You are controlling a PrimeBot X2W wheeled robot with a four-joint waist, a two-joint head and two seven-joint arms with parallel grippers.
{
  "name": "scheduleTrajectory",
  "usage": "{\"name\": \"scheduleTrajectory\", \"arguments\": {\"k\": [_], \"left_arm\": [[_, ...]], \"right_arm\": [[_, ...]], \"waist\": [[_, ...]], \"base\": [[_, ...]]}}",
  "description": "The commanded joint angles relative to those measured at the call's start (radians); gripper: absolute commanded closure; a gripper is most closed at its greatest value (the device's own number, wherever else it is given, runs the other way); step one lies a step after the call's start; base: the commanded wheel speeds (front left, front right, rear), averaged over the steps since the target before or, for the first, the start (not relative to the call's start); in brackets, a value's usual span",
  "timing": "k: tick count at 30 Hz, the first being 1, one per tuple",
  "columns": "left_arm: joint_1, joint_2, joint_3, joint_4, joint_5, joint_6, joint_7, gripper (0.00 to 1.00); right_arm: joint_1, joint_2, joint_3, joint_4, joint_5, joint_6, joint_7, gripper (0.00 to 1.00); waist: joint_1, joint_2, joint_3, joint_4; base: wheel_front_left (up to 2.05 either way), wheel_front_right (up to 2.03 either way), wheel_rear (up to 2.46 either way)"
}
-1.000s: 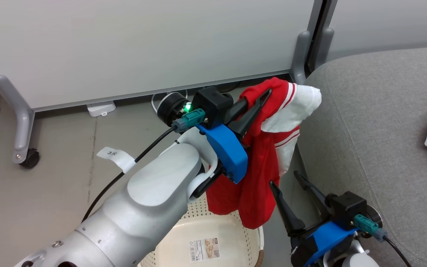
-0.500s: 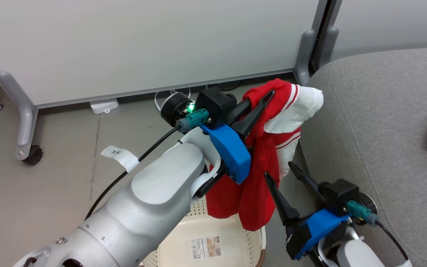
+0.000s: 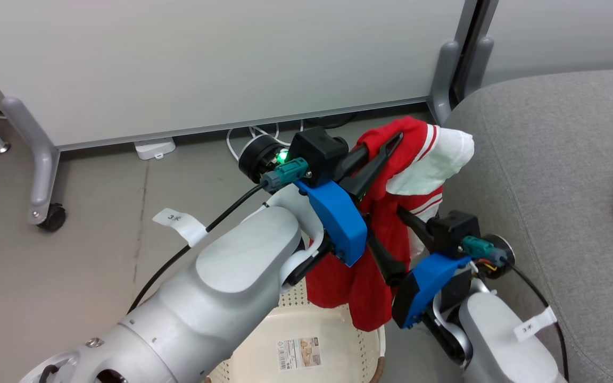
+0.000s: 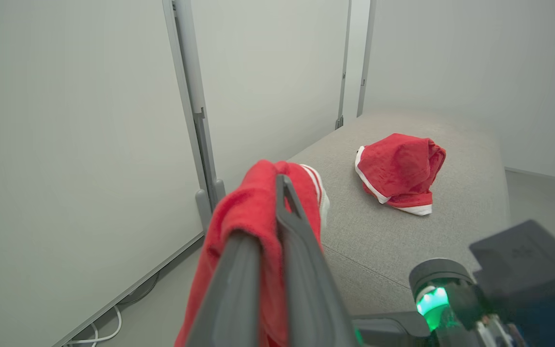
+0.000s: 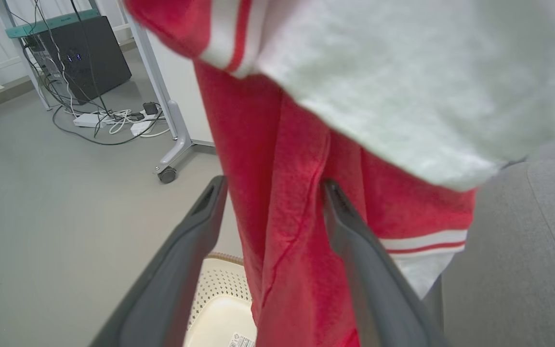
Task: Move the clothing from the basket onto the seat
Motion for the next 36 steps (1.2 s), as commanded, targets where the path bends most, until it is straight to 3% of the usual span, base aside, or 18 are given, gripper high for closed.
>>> {"name": "scheduleTrajectory", "arguments": {"k": [1,19,20,21,22,36], "left_arm": [[-0.019,-0.001,-0.004,0.002,-0.004,-0.001,-0.009,1.00],[-0.016,-0.008,-0.043,0.008,-0.037,-0.001,-0.013,1.00],[-0.015,-0.008,-0.045,0.008,-0.039,-0.001,-0.013,1.00],[-0.014,-0.009,-0.047,0.009,-0.043,-0.001,-0.013,1.00],[-0.013,-0.009,-0.049,0.009,-0.045,-0.001,-0.013,1.00],[-0.015,-0.012,-0.061,0.024,-0.063,-0.001,-0.016,1.00]], "right_arm": [[-0.032,-0.001,0.000,0.024,0.006,0.000,-0.008,0.00],[-0.216,-0.001,0.120,0.267,0.106,0.000,-0.092,0.00],[-0.221,-0.001,0.124,0.278,0.110,0.000,-0.095,0.26],[-0.225,-0.001,0.127,0.290,0.115,0.000,-0.100,0.69],[-0.229,-0.001,0.129,0.301,0.117,0.000,-0.106,1.00],[-0.261,-0.001,0.175,0.382,0.164,0.000,-0.148,1.00]], "waist": [[0.0000,0.0000,0.000,0.003],[0.0000,0.0000,-0.018,0.007],[0.0000,0.0000,-0.020,0.007],[0.0000,0.0000,-0.023,0.007],[0.0000,0.0000,-0.025,0.007],[0.0000,0.0000,-0.037,-0.001]], "base": [[0.00,0.00,0.00],[0.00,0.00,0.00],[0.00,0.00,0.00],[0.00,0.00,0.00],[0.00,0.00,0.00],[0.00,0.00,0.00]]}}
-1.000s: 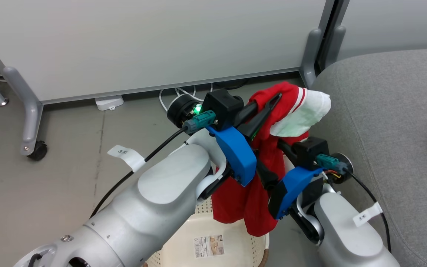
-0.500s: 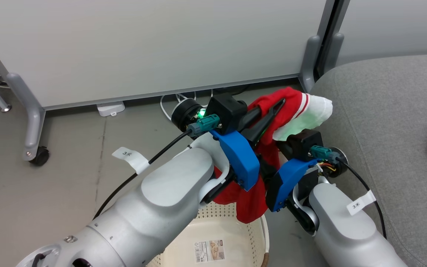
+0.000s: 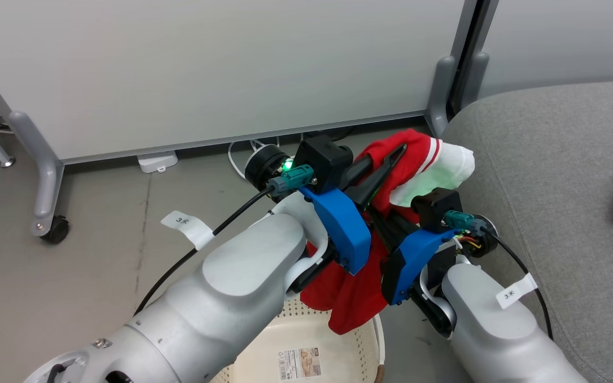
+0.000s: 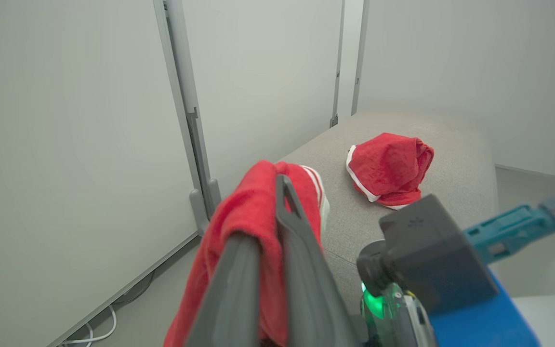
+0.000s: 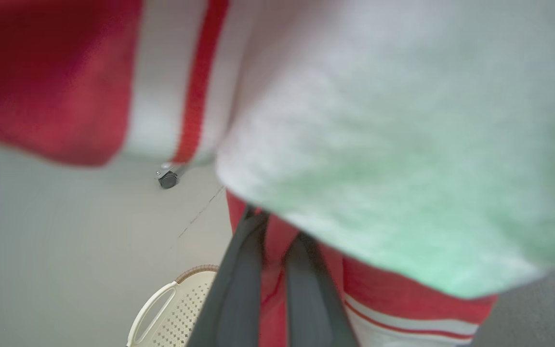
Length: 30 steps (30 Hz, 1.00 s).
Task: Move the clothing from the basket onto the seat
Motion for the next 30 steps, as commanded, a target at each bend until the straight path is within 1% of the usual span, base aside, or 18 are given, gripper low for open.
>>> {"name": "scheduleTrajectory", "arguments": {"k": [1,10,11,13,15,24,30], "left_arm": [[-0.009,-0.002,0.000,0.001,-0.002,-0.001,-0.008,1.00],[-0.013,-0.002,-0.002,0.012,-0.005,-0.001,-0.008,1.00],[-0.012,-0.002,-0.002,0.015,-0.006,-0.001,-0.008,0.96],[-0.010,-0.002,-0.004,0.021,-0.008,-0.001,-0.008,0.51],[-0.009,-0.002,-0.006,0.028,-0.010,-0.001,-0.008,0.00],[0.006,-0.001,-0.004,0.048,-0.021,-0.001,-0.007,0.00],[0.032,0.021,0.019,0.041,-0.024,0.001,-0.008,0.00]], "right_arm": [[-0.019,0.000,0.005,0.008,0.007,0.000,-0.008,1.00],[-0.033,0.000,0.026,0.028,0.023,0.000,-0.021,1.00],[-0.034,0.000,0.028,0.030,0.025,0.000,-0.023,1.00],[-0.036,0.000,0.031,0.033,0.026,0.000,-0.027,1.00],[-0.037,0.000,0.035,0.037,0.030,0.000,-0.029,1.00],[-0.041,0.000,0.042,0.050,0.035,0.000,-0.038,1.00],[-0.049,0.000,0.032,0.062,0.029,0.000,-0.045,1.00]], "waist": [[0.0000,-0.0001,0.001,-0.001],[0.0000,-0.0001,0.000,-0.002],[0.0000,-0.0001,0.000,-0.002],[0.0000,-0.0001,-0.001,-0.002],[0.0000,-0.0001,-0.002,-0.003],[0.0000,-0.0001,-0.005,-0.007],[0.0000,-0.0001,-0.002,-0.007]], "base": [[0.00,0.00,0.00],[0.00,0.00,0.00],[0.00,0.00,0.00],[0.00,0.00,0.00],[0.00,0.00,0.00],[0.00,0.00,0.00],[0.00,0.00,0.00]]}}
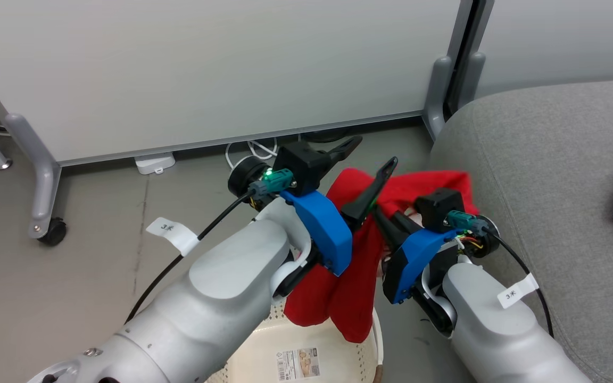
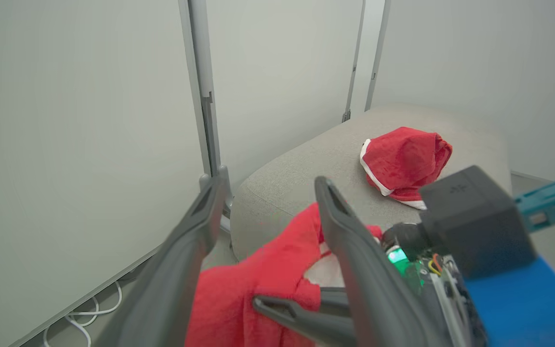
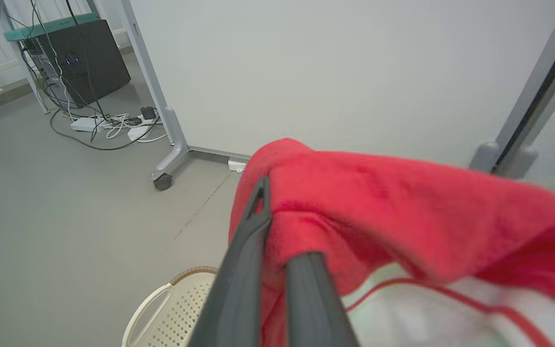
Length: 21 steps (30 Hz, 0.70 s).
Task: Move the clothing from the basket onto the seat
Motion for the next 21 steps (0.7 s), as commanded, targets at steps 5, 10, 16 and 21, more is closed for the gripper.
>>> {"name": "scheduleTrajectory", "arguments": {"k": [5,10,16,21], "left_arm": [[0.045,0.037,0.054,-0.039,0.020,0.016,-0.005,0.00],[0.116,0.085,0.135,-0.117,0.063,0.041,-0.005,0.00],[0.247,0.162,0.262,-0.272,0.174,0.061,-0.005,0.00],[0.397,0.207,0.390,-0.398,0.279,0.076,-0.005,0.00]], "right_arm": [[-0.022,0.000,-0.014,0.009,-0.010,0.000,-0.012,1.00],[-0.021,0.000,-0.020,0.007,-0.016,0.000,-0.016,1.00],[-0.022,0.000,-0.022,-0.010,-0.021,0.000,-0.020,1.00],[-0.020,0.000,-0.040,-0.021,-0.038,0.000,-0.023,1.00]], "waist": [[0.0000,0.0000,0.004,0.004],[0.0000,0.0000,0.006,0.004],[0.0000,0.0000,0.013,-0.006],[0.0000,0.0000,0.017,-0.018]], "base": [[0.00,0.00,0.00],[0.00,0.00,0.00],[0.00,0.00,0.00],[0.00,0.00,0.00]]}}
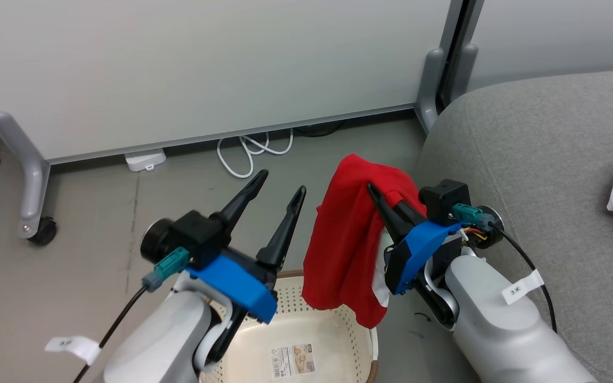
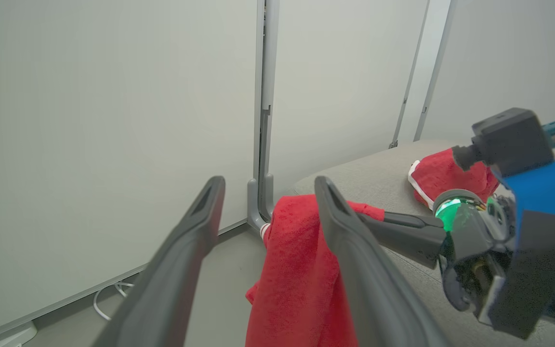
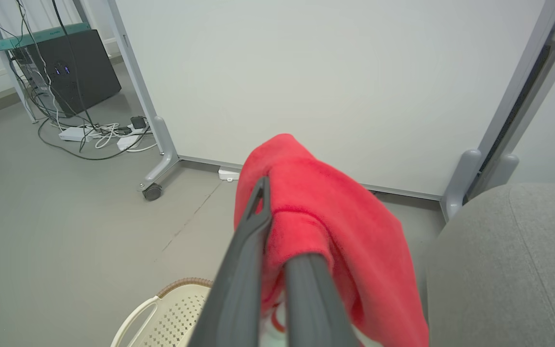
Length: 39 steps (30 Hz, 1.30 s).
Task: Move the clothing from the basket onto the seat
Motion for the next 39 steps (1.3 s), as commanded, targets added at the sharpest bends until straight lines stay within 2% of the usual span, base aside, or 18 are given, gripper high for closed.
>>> {"name": "scheduleTrajectory", "arguments": {"k": [1,9,17,27,39], "left_arm": [[0.044,0.007,0.031,-0.021,0.021,0.001,-0.005,0.00],[0.244,0.034,0.189,-0.060,0.105,-0.004,-0.005,0.00],[0.335,0.014,0.303,-0.089,0.164,-0.020,-0.005,0.00],[0.352,-0.026,0.341,-0.083,0.218,-0.053,-0.005,0.00],[0.350,-0.043,0.359,-0.071,0.249,-0.071,-0.005,0.00]], "right_arm": [[-0.009,0.000,-0.006,-0.008,-0.010,0.000,-0.008,1.00],[0.020,0.000,-0.023,-0.022,-0.038,0.000,-0.005,1.00],[0.039,0.000,-0.039,-0.049,-0.055,0.000,0.008,1.00],[0.055,0.000,-0.049,-0.085,-0.064,0.000,0.021,1.00],[0.078,0.000,-0.054,-0.121,-0.063,0.000,0.029,1.00]], "waist": [[0.0000,0.0000,0.000,-0.004],[0.0000,0.0000,-0.004,-0.036],[0.0000,0.0000,-0.006,-0.077],[0.0000,0.0000,-0.002,-0.156],[0.0000,0.0000,0.022,-0.318]], "base": [[0.00,0.00,0.00],[0.00,0.00,0.00],[0.00,0.00,0.00],[0.00,0.00,0.00],[0.00,0.00,0.00]]}}
